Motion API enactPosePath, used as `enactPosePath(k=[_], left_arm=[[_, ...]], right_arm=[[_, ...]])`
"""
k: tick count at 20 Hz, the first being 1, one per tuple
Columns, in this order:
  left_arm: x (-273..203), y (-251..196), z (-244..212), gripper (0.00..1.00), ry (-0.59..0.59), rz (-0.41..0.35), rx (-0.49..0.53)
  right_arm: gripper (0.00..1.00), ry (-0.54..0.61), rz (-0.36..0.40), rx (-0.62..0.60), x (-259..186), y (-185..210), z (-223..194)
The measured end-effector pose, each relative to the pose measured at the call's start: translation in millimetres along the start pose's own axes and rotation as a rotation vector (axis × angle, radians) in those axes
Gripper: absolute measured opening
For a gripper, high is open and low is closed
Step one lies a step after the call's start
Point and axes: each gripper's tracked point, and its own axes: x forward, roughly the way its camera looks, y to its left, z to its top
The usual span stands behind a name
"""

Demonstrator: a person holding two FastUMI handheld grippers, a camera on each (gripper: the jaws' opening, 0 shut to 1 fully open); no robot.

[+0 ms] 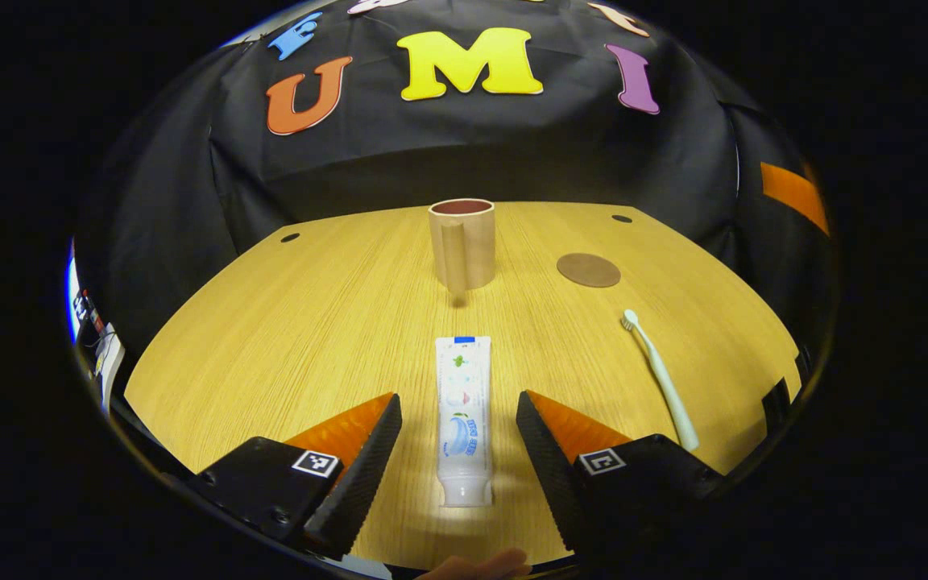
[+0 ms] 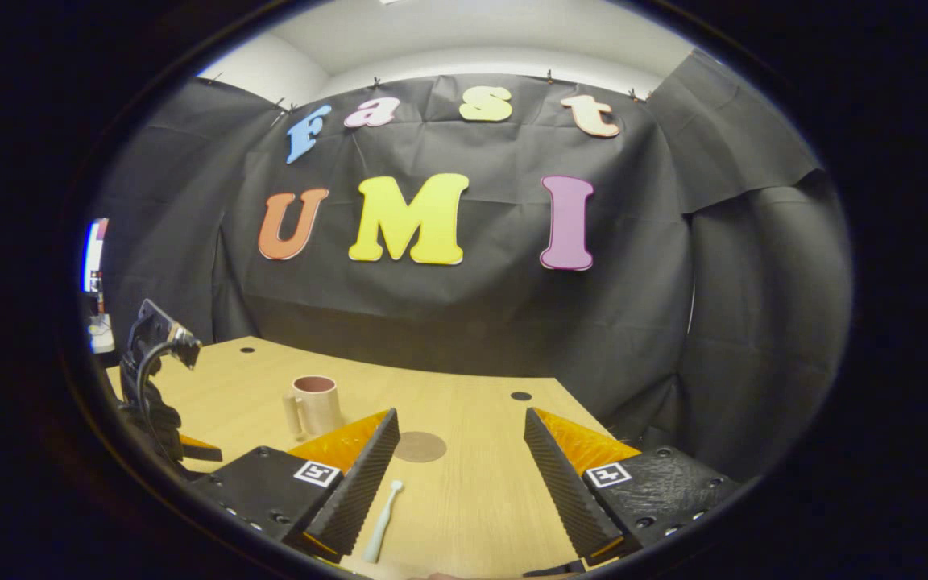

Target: Put the toothbrush and toothpaste on the desktop into the cup, then pick up the cup and place it on the coaster on the desktop.

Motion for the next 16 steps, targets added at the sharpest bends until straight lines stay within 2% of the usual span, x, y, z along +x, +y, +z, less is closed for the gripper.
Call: enactPosePath(k=[1, 2, 3, 8, 10, 12, 16], left_arm=[[2, -3, -6, 0.89, 0.020, -0.012, -0.017], [4, -10, -17, 0.94, 0.042, -0.017, -0.032], [5, -11, -23, 0.87, 0.060, -0.016, -0.042], [9, -8, -24, 0.77, 0.079, -0.008, -0.057], [11, -11, -24, 0.67, 0.072, -0.027, -0.046], [10, -9, -21, 0.50, 0.064, -0.029, -0.044], [11, -13, -18, 0.43, 0.033, -0.049, -0.030]], right_arm=[[0.95, 0.005, 0.000, 0.002, 1, 0, -2], [0.95, 0.007, 0.000, 0.006, 1, -1, -1], [0.95, 0.008, -0.001, 0.011, 2, -2, -1], [0.94, 0.027, -0.005, 0.038, 7, -5, -5], [0.95, 0.041, 0.000, 0.049, 7, -4, -8], [0.94, 0.052, 0.005, 0.053, 8, -2, -11], [0.95, 0.061, 0.007, 0.046, 12, 0, -16]])
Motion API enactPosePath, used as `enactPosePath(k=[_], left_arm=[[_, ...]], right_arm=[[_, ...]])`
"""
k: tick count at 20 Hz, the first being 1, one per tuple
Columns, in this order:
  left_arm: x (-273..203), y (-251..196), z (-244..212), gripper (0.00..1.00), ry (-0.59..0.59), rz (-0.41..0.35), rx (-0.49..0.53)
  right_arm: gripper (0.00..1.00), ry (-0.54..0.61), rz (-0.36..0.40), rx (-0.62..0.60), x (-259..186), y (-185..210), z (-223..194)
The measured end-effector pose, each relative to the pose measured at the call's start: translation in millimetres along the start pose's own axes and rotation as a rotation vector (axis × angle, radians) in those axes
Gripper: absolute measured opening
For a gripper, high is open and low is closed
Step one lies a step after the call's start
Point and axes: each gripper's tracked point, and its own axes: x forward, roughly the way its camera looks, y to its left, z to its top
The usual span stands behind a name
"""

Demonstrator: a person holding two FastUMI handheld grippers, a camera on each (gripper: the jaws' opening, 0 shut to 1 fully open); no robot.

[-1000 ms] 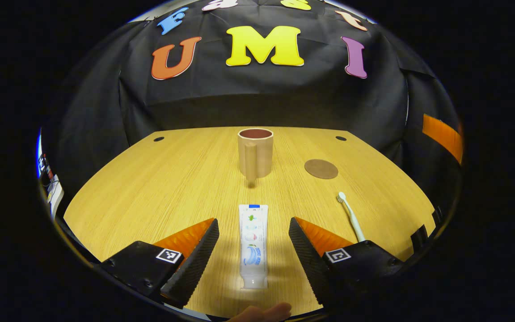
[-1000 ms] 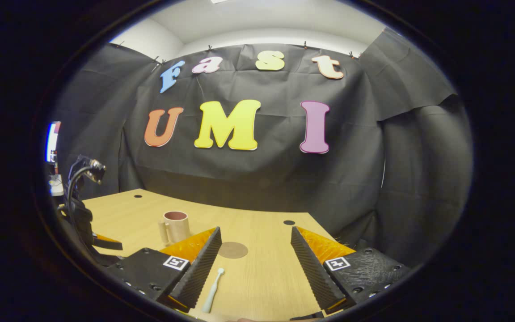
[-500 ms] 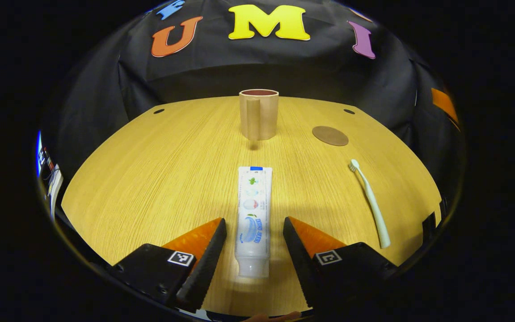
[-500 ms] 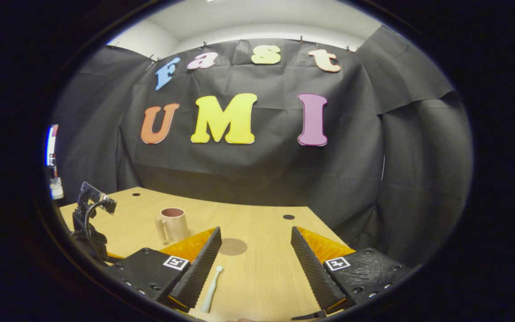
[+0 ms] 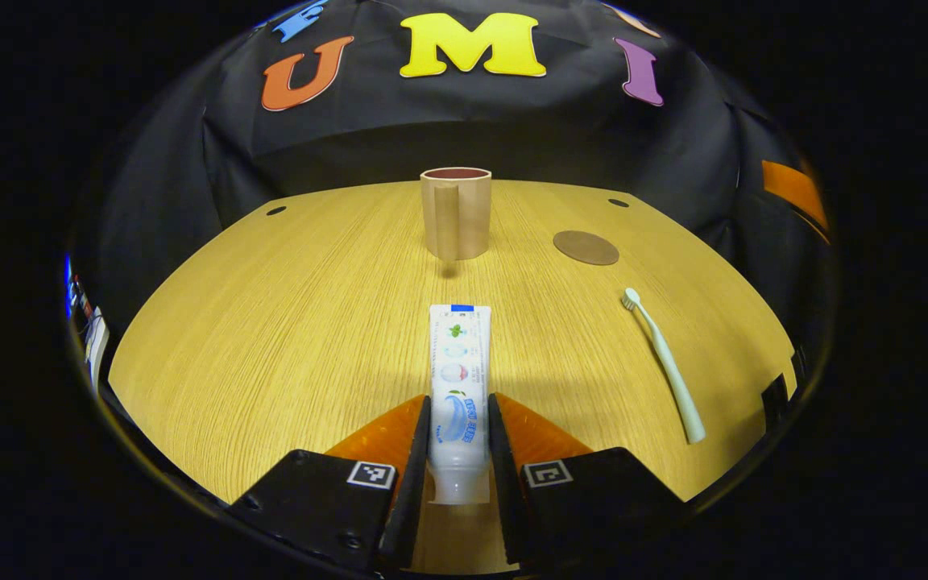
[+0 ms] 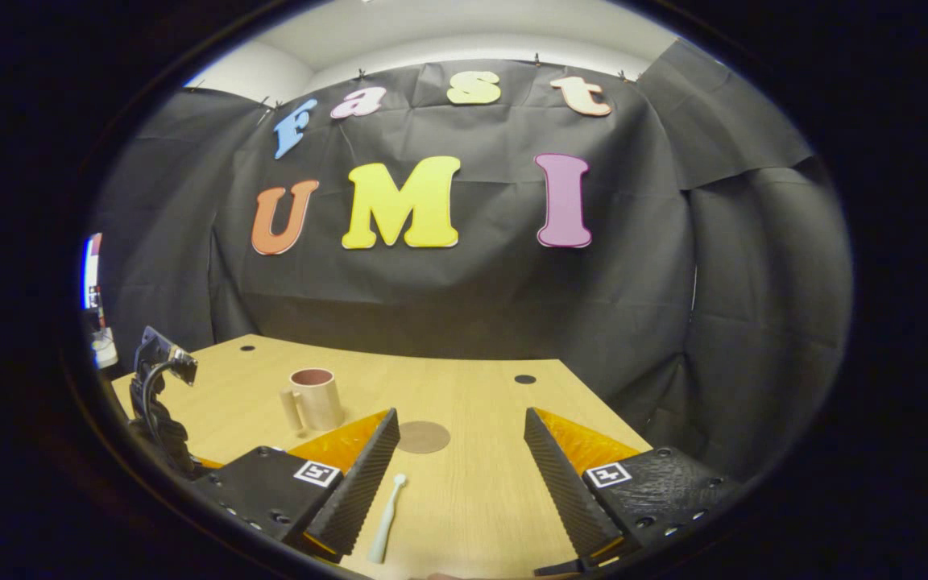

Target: Put the toothbrush and toothpaste on the desktop into the cup, then pick up the cup and place it on the coaster on the desktop.

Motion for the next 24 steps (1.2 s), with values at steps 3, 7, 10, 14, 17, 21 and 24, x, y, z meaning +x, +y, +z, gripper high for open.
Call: enactPosePath(k=[3, 7, 10, 14, 17, 21, 24], left_arm=[[-12, -8, 20, 0.43, -0.097, -0.022, 0.043], [-30, -8, 53, 0.42, -0.229, -0.006, 0.054], [-42, -9, 66, 0.42, -0.301, -0.004, -0.006], [-63, 1, 84, 0.42, -0.381, 0.004, -0.074], [-67, 9, 91, 0.42, -0.406, 0.029, -0.090], [-65, 12, 86, 0.42, -0.375, 0.062, -0.110], [-63, 17, 83, 0.43, -0.355, 0.103, -0.124]], right_arm=[[0.95, 0.031, 0.017, 0.006, 7, 8, -12], [0.96, 0.121, 0.038, 0.006, 22, 23, -44], [0.95, 0.230, 0.071, 0.016, 30, 44, -77], [0.95, 0.380, 0.096, 0.004, 33, 67, -124], [0.95, 0.424, 0.095, -0.027, 37, 73, -145], [0.92, 0.509, 0.114, 0.011, 39, 79, -168], [0.93, 0.543, 0.086, 0.008, 41, 71, -173]])
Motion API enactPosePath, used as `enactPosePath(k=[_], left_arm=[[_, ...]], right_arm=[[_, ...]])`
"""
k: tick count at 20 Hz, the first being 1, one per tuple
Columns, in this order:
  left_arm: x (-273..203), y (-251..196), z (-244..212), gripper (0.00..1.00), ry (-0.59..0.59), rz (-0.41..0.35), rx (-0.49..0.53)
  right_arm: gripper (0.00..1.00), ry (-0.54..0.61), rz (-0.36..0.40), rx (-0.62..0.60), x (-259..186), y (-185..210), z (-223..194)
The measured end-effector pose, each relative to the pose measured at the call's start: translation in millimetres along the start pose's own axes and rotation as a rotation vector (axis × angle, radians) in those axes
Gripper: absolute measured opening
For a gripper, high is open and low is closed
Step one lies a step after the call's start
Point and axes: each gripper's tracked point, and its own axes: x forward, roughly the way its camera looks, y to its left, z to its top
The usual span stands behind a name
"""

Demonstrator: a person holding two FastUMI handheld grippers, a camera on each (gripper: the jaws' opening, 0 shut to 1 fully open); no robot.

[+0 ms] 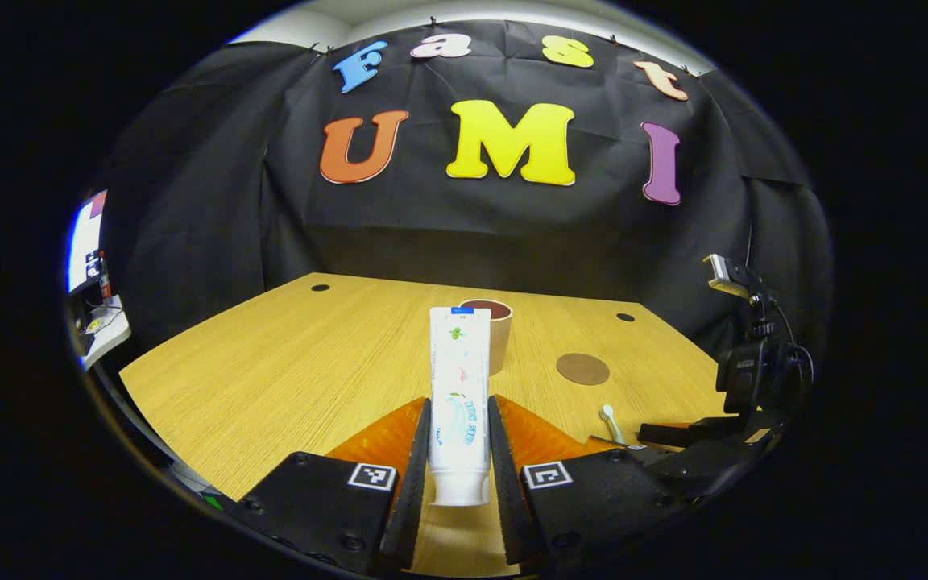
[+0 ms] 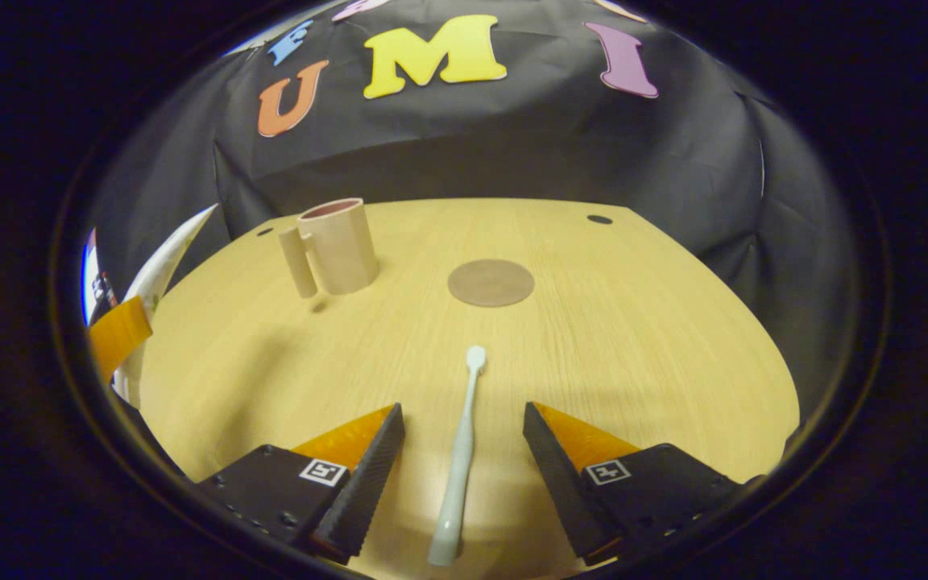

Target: Put the toothbrush and toothpaste on the desktop into the cup, then pick up the cup and place it on the coaster on the desktop.

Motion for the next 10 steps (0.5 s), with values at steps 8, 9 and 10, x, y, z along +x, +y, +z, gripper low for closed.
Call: enactPosePath(k=[8, 9, 10], left_arm=[[-6, -17, 11, 0.44, -0.064, -0.044, 0.027], [-6, -18, 12, 0.44, -0.070, -0.055, 0.031], [-5, -19, 9, 0.44, -0.060, -0.061, 0.033]], right_arm=[[0.20, 0.011, 0.028, 0.031, 2, 4, -4], [0.08, 0.013, 0.030, 0.026, 2, 4, -4], [0.08, 0.009, 0.030, 0.019, 2, 4, -4]])
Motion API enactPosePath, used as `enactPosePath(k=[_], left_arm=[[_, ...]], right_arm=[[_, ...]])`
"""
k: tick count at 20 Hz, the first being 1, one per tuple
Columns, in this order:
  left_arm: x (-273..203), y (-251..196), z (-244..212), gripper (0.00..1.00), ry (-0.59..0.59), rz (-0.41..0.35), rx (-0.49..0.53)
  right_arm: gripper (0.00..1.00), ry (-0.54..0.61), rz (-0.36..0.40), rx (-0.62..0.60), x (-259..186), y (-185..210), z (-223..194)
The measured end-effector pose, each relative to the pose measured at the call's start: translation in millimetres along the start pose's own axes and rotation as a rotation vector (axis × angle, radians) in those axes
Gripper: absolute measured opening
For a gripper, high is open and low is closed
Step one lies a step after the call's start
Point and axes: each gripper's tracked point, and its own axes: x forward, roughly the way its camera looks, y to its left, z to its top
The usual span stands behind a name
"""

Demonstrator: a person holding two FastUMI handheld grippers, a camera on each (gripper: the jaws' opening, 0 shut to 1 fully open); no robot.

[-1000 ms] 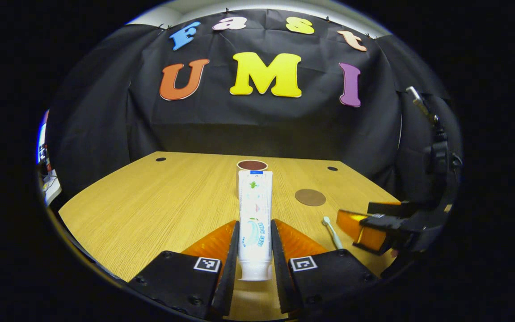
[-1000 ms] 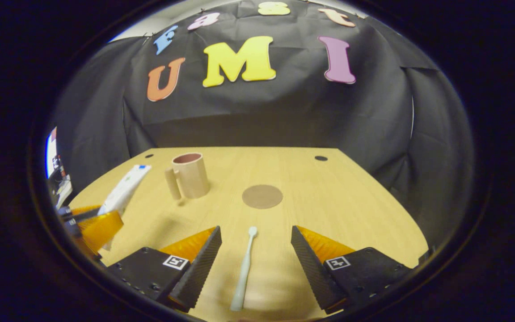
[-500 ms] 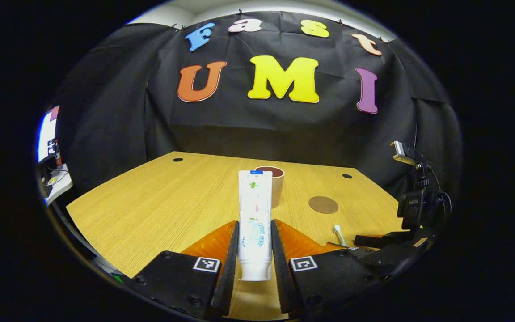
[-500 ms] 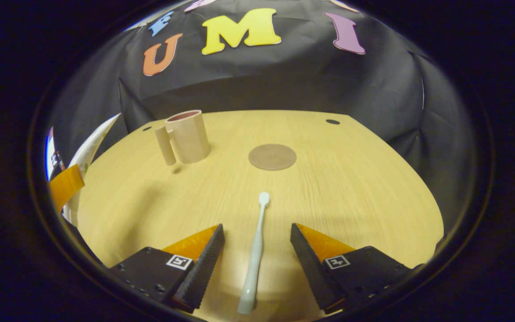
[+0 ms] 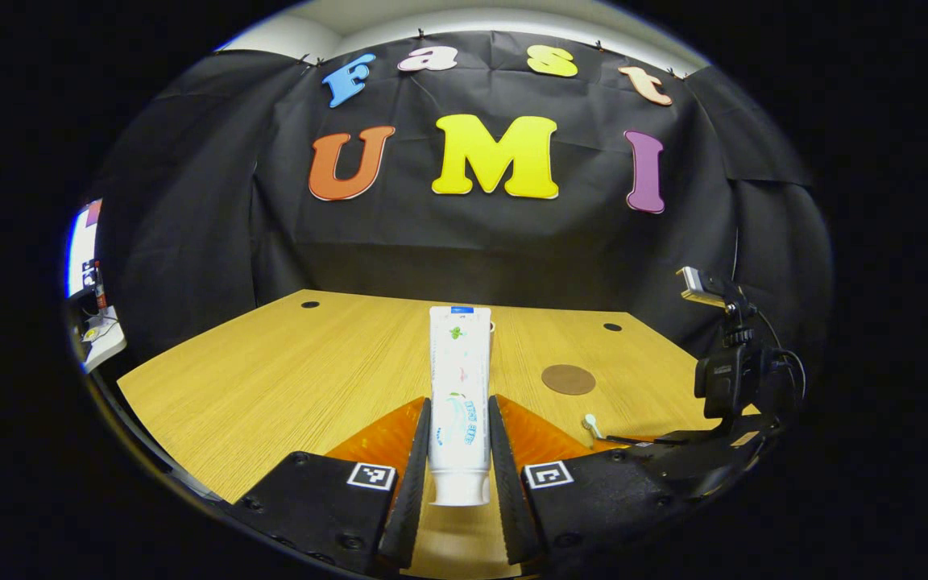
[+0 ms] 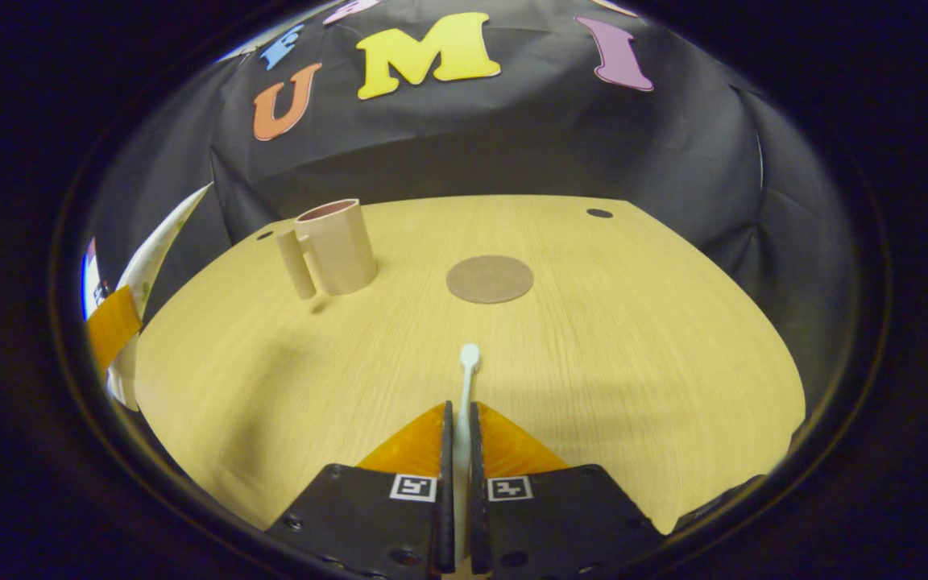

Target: Put the toothbrush and toothpaste on the desktop into the cup, then pick up the cup and place it on the coaster on the desktop.

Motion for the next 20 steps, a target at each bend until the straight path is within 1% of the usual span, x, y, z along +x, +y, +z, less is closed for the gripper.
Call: enactPosePath(k=[1, 2, 5, 7, 10, 12, 15, 18, 20], left_arm=[[1, 0, -3, 0.44, 0.010, 0.000, -0.004], [2, 1, -5, 0.44, 0.019, 0.000, -0.008], [3, 5, -10, 0.44, 0.053, 0.004, -0.024], [2, 6, -8, 0.44, 0.049, 0.012, -0.016], [2, 10, -3, 0.44, 0.022, 0.023, 0.002], [1, 5, -2, 0.44, 0.017, 0.005, 0.018], [-3, 9, 1, 0.44, -0.009, 0.015, 0.056], [-3, 8, 6, 0.44, -0.032, -0.007, 0.050], [-4, 11, 3, 0.44, -0.021, 0.001, 0.059]], right_arm=[[0.07, -0.009, -0.002, 0.016, -4, -2, 2], [0.02, -0.008, 0.008, 0.032, -1, 1, 2], [0.02, -0.022, 0.045, 0.057, -5, 5, 5], [0.02, -0.089, 0.055, 0.043, -14, 7, 19], [0.02, -0.175, 0.020, -0.004, -29, 2, 37], [0.02, -0.227, 0.021, -0.003, -44, 4, 48], [0.02, -0.345, 0.020, 0.001, -72, 6, 71], [0.02, -0.463, -0.032, -0.037, -103, 0, 93], [0.02, -0.531, -0.042, -0.042, -126, 1, 104]])
